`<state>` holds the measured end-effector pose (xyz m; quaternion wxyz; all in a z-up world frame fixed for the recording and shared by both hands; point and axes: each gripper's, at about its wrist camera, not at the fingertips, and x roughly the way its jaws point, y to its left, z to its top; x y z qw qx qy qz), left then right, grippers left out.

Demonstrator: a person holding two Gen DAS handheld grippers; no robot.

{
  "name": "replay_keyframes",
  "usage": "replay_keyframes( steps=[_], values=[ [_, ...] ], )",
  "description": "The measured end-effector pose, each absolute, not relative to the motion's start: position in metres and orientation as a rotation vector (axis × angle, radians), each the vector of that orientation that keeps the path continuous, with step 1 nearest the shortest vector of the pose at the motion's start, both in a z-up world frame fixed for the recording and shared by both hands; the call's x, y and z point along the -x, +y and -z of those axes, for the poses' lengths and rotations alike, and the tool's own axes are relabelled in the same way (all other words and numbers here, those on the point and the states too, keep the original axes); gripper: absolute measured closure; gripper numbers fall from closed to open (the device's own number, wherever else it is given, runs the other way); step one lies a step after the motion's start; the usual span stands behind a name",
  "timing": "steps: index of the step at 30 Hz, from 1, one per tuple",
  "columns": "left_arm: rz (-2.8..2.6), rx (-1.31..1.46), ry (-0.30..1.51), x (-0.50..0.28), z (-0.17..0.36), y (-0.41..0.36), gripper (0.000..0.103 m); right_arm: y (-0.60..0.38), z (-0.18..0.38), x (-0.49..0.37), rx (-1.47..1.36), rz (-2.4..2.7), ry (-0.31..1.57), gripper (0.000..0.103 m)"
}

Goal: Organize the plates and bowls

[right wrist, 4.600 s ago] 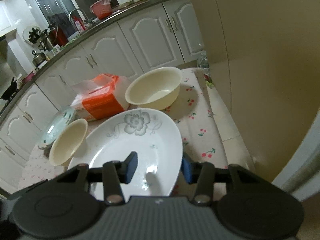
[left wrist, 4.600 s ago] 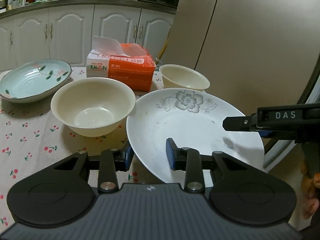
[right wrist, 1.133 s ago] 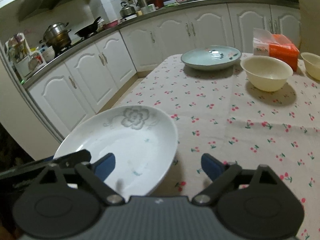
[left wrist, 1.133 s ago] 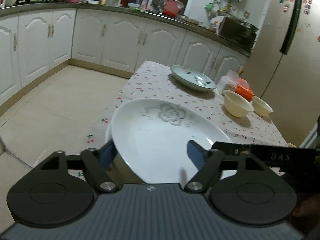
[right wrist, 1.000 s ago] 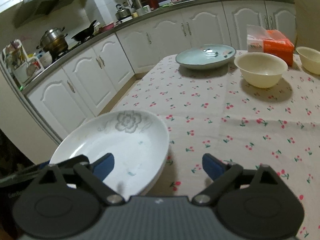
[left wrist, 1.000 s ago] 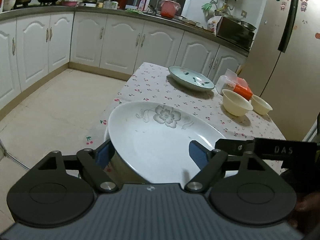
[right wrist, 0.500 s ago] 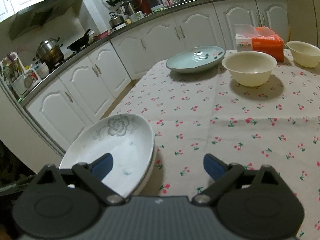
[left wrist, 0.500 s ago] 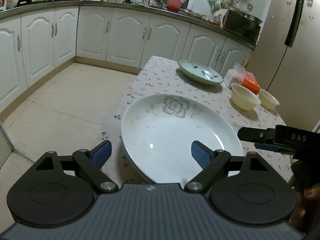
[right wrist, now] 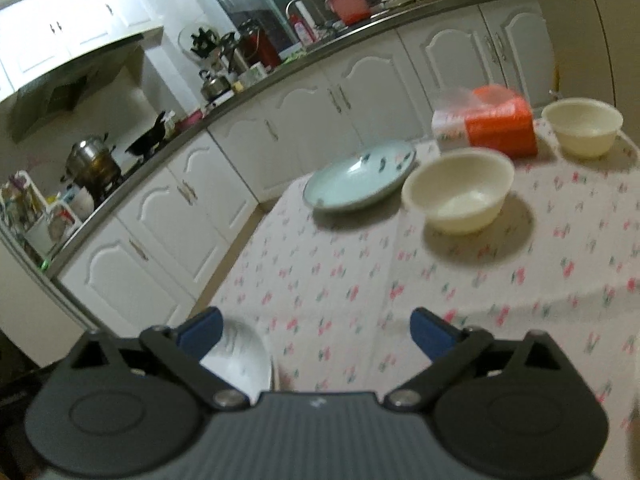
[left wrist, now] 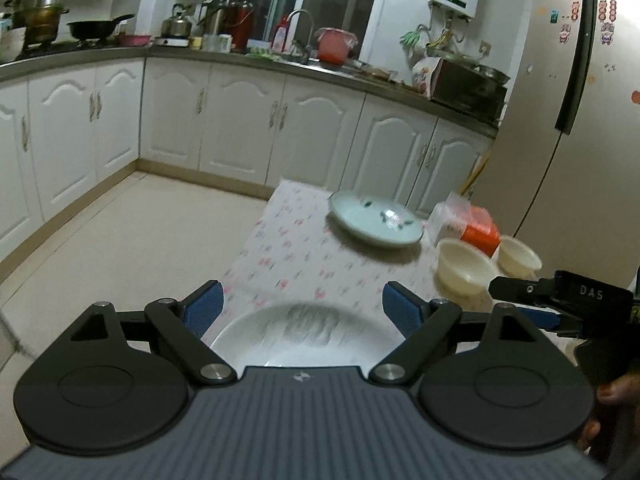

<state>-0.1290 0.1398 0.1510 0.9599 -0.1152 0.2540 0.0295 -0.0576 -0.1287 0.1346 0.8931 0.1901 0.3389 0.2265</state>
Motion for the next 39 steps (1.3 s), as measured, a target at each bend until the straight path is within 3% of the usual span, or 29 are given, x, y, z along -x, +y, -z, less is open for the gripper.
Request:
replay_keyframes(
  steps=[9,23,31,39],
  values=[
    [-0.024,0.23,0.487,0.055,-0.167,0.12,0.0,-0.149,-0.157,0.002,-0.39,-0.451,0.64,0.002],
    [-0.047,0.273,0.595,-0.041,-0.139,0.129,0.002,-0.142,-0.145,-0.099,-0.404,-0.484,0.718,0.006],
    [-0.087,0.29,0.681,-0.092,-0.111,0.131,0.028,-0.131,-0.127,-0.146,-0.428,-0.482,0.802,0.02],
    [-0.12,0.287,0.724,-0.117,-0.095,0.128,0.042,-0.127,-0.108,-0.172,-0.439,-0.442,0.88,0.03]
  ],
)
